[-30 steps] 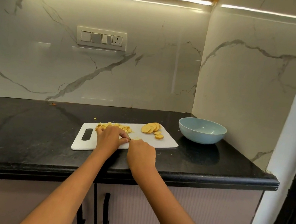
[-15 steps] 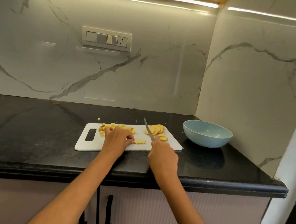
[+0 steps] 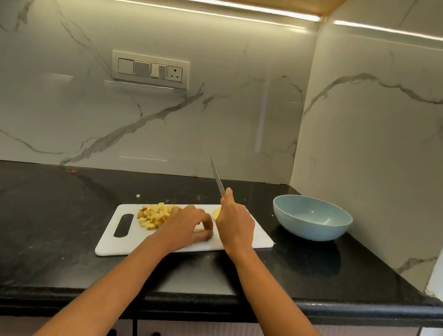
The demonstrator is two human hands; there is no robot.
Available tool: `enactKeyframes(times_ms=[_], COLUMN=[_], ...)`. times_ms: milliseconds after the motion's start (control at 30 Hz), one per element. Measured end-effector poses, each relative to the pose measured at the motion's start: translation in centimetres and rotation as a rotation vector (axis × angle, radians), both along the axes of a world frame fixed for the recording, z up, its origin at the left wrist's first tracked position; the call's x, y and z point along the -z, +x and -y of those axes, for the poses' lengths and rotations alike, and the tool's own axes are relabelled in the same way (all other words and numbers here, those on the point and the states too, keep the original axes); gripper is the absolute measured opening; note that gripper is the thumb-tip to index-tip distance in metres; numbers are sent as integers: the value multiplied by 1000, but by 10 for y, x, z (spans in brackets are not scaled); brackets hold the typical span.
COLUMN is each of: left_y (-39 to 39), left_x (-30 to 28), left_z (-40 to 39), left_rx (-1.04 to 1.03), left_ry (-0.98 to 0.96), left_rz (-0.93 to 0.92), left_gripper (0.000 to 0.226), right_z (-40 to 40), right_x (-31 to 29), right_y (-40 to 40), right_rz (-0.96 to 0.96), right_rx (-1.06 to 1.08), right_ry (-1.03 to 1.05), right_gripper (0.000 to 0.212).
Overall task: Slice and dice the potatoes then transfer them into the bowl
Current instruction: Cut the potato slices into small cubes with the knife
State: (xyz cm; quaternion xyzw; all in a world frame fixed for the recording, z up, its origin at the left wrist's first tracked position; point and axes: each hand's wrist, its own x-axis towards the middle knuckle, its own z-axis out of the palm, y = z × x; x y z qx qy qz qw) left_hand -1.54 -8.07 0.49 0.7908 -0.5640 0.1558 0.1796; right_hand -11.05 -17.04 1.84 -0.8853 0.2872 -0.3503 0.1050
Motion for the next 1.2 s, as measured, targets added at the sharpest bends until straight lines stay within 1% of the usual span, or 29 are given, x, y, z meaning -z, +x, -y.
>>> enactKeyframes(times_ms=[67,133,200,233,300,367,400,467,533,567,633,667,700,767,833,900,933,1033,1100,1133,1200], left_y=[11,23,31,33,38,38,36,31,27,27,31,32,33,31,27,21,17,13,15,16,18], left_x=[1,0,-3,-4,-6,-4,-3,-1,1,1,1,1,1,1,1,2,2,1,-1,-2,-2], left_z=[-3,-4,-5,-6,-10,-15,-17,-20,-21,-20,-19,-18,-17,-15,-12,-8,-6,1,3,3,2], left_rx=[-36,-63,-129,-177,-235,-222,-206,-156,-141,-149,-168,-170,-166,-148,-148,-138,-132,-169,-231,-255,-272], left_ry=[-25,-128,-175,-173,-220,-333,-353,-278,-155,-132,-178,-214,-248,-275,-271,-230,-194,-103,-99,-122,-207], left_rz=[117,217,243,218,88,-35,-78,-149,-141,-123,-105,-124,-154,-173,-149,-135,-129,-20,64,65,-5], left_gripper=[18,13,18,23,27,25,23,15,14,15,18,23,27,30,24,15,14,17,18,22,28], right_z=[10,17,22,25,28,29,28,27,27,28,31,34,37,45,50,53,53,53,58,60,65], right_x=[-3,-6,-7,-7,-7,-7,-7,-6,-4,-3,-2,-1,0,-2,-3,-5,-6,-8,-7,-6,-5], right_y=[5,9,12,12,12,9,9,8,9,9,10,11,12,12,11,10,10,11,13,13,14], right_rz=[11,20,38,46,68,96,110,142,173,187,219,239,271,404,545,621,646,691,680,670,662], right_rx=[9,4,1,3,9,7,5,-5,-20,-27,-34,-24,-3,49,74,74,69,34,8,3,3], right_ry=[-16,-36,-45,-42,-33,-31,-38,-50,-60,-64,-62,-51,-24,95,220,295,309,282,237,219,200], right_gripper=[44,46,47,47,46,47,47,48,48,48,48,47,46,45,44,43,43,42,42,42,42])
